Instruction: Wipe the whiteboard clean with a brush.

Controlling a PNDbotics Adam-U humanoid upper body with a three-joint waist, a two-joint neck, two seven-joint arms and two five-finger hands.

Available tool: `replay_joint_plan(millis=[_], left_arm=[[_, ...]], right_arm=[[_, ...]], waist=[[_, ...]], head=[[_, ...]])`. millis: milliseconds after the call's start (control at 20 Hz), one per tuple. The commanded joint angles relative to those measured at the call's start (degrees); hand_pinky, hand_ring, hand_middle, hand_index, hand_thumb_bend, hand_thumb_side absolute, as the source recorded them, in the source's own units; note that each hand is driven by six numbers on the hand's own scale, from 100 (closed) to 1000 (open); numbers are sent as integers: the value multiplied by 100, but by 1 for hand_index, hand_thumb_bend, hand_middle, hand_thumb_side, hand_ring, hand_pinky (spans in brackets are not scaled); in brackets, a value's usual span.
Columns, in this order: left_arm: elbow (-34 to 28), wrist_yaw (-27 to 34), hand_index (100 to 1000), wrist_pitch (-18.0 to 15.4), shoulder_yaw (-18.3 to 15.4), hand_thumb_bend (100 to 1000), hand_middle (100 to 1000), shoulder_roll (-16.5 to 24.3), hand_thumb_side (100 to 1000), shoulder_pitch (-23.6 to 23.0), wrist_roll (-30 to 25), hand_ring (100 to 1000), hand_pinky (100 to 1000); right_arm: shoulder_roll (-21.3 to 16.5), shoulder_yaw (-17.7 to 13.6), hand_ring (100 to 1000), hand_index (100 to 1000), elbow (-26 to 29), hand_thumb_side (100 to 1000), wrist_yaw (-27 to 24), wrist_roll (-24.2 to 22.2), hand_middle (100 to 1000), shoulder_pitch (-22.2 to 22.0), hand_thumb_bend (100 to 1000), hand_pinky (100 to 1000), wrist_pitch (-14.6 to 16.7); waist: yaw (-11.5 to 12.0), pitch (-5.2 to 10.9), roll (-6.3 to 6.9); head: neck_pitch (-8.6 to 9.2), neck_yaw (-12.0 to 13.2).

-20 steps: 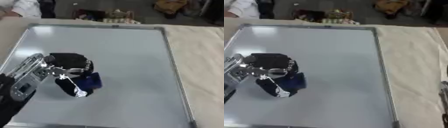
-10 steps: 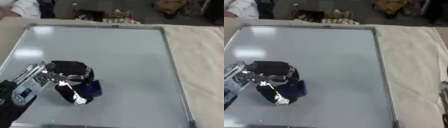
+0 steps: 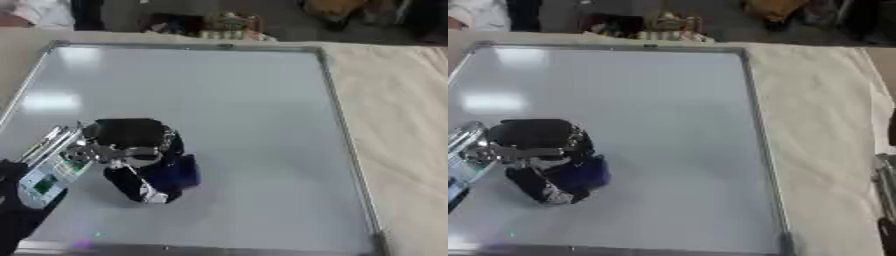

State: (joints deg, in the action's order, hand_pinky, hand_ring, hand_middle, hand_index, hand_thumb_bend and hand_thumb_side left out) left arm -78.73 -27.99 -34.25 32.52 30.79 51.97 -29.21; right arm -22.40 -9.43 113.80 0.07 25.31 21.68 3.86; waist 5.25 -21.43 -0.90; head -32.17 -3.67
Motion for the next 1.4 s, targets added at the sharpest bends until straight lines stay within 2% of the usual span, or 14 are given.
replay_joint_plan(millis=[50, 200, 400, 600, 650, 700, 850, 1150, 1400], left_arm=[[54, -13, 176, -894, -117, 196, 363, 86, 532, 66, -704, 512, 399], [111, -135, 147, -910, -150, 262, 422, 75, 590, 65, -726, 532, 411], [155, -363, 102, -857, -175, 291, 424, 48, 628, 69, -665, 532, 411], [211, -672, 100, -799, -142, 343, 485, -3, 643, 82, -676, 567, 431], [232, -759, 100, -783, -127, 390, 501, -18, 600, 82, -688, 576, 436], [260, -836, 100, -772, -111, 357, 508, -34, 643, 79, -707, 578, 437], [358, -1003, 100, -783, -59, 374, 517, -95, 646, 90, -782, 587, 447], [416, -1236, 100, -748, -83, 431, 675, -135, 664, 115, -804, 703, 527], [70, -1521, 100, -399, -226, 475, 761, -41, 714, 130, -566, 773, 601]], right_arm=[[-84, -12, 864, 866, 79, 1000, -19, -7, 659, 54, 144, 890, 12], [-79, -14, 864, 866, 79, 1000, -20, -2, 658, 47, 144, 890, 13], [-73, -19, 863, 866, 79, 1000, -24, 11, 657, 43, 144, 890, 13], [-66, -20, 863, 865, 79, 1000, -27, 25, 655, 37, 144, 890, 17], [-65, -19, 862, 865, 79, 1000, -28, 26, 655, 37, 138, 889, 18], [-64, -20, 862, 866, 79, 1000, -28, 28, 655, 36, 144, 890, 18], [-62, -19, 862, 866, 79, 1000, -27, 30, 655, 32, 145, 890, 16], [-60, -23, 862, 866, 79, 1000, -22, 30, 654, 18, 145, 889, 10], [-62, -24, 862, 866, 79, 1000, -22, 26, 653, -1, 143, 889, 0]], waist=[[-5, 101, -8], [-5, 102, -10], [-6, 103, -10], [-14, 95, -9], [-16, 93, -9], [-17, 92, -9], [-19, 90, -5], [-18, 95, 5], [8, 124, 23]], head=[[19, -15], [45, -17], [76, -10], [96, -3], [101, 0], [104, 3], [109, 5], [111, -6], [86, -22]])
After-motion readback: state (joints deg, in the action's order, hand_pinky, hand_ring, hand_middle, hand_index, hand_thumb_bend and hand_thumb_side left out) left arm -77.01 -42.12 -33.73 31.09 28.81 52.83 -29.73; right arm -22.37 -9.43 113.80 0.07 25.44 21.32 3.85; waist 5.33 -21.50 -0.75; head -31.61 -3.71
